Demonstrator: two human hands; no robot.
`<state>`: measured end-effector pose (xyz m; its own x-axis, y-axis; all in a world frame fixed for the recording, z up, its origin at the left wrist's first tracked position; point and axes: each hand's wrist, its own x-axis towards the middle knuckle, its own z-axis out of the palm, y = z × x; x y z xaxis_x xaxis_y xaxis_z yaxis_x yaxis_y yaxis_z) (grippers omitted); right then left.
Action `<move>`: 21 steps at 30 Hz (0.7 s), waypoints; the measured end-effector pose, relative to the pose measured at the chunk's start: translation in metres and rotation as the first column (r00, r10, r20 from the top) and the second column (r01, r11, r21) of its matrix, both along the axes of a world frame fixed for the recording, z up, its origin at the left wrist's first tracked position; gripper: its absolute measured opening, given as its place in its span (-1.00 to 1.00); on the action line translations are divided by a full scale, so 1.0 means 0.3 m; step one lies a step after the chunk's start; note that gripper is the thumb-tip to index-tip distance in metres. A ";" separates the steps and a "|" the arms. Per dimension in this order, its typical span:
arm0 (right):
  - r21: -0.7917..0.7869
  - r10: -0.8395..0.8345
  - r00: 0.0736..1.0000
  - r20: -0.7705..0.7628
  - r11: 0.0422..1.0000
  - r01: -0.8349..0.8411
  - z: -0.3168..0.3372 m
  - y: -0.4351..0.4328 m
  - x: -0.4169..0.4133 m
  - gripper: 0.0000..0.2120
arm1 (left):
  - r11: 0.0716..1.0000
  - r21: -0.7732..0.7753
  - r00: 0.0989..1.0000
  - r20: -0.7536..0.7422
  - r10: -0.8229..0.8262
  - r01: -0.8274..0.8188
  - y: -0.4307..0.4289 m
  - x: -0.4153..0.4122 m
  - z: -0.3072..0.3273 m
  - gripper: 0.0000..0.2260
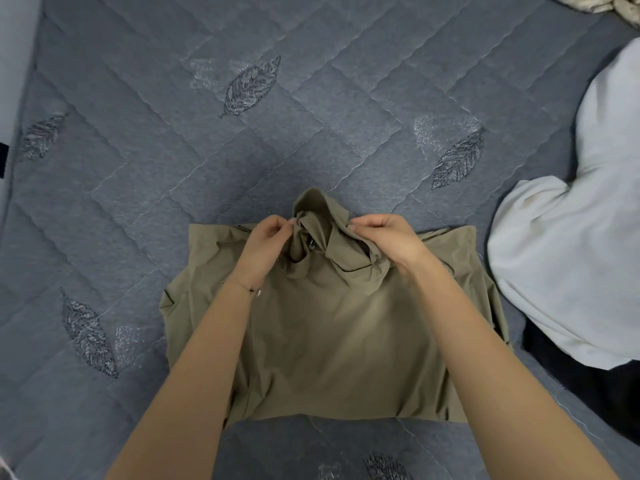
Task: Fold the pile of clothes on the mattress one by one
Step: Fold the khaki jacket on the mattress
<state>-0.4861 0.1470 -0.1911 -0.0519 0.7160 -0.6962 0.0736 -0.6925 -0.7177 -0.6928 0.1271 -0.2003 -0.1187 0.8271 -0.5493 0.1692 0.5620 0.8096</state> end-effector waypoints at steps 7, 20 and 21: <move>0.306 -0.046 0.999 -0.029 0.951 0.053 0.074 0.013 0.023 -0.82 | 0.961 0.005 0.957 0.088 0.275 -0.276 0.015 0.013 0.034 -0.78; 0.172 0.100 0.935 0.341 0.971 -0.166 0.032 -0.072 0.024 -0.78 | 0.953 -0.070 0.920 -0.249 -0.302 0.294 -0.019 0.041 0.024 -0.73; 0.147 0.154 0.903 0.400 0.962 -0.229 0.015 -0.080 0.023 -0.53 | 0.955 -0.041 0.907 -0.305 -0.292 0.294 -0.026 0.039 0.019 -0.73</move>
